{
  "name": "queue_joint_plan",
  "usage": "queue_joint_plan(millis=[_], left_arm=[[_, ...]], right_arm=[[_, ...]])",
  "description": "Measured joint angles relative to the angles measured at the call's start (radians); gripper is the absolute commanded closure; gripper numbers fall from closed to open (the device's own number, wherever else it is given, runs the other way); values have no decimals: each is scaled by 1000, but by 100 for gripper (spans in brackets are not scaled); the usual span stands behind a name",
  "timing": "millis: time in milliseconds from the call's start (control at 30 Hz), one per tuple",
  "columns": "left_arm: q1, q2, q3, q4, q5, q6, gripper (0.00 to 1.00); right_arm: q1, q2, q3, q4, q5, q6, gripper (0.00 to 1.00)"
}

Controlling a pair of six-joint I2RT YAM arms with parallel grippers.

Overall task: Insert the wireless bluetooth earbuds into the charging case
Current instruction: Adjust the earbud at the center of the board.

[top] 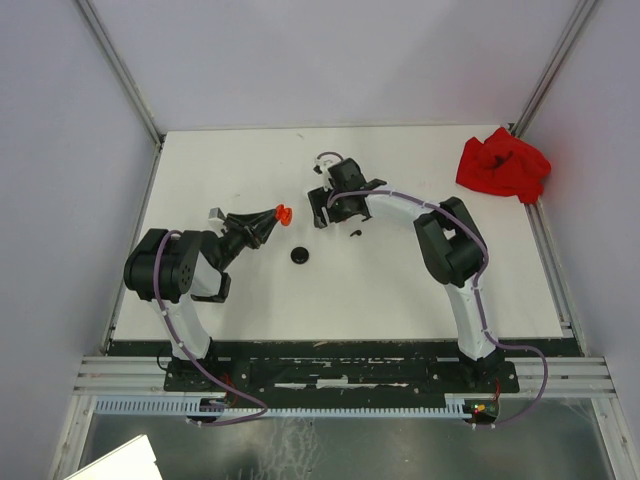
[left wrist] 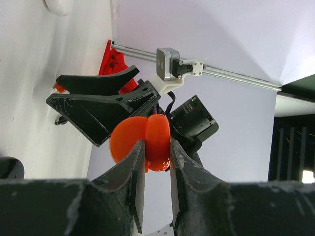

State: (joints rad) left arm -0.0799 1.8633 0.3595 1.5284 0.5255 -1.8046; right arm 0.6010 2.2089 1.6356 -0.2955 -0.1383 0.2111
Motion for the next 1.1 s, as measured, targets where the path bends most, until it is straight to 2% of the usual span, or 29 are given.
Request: queue_joint_plan(millis=[700, 1100], left_arm=[[0, 0, -5, 0, 0, 0, 97], [0, 0, -5, 0, 0, 0, 97]], right_arm=[[0, -68, -83, -42, 1, -18, 20], [0, -185, -127, -17, 36, -18, 23]])
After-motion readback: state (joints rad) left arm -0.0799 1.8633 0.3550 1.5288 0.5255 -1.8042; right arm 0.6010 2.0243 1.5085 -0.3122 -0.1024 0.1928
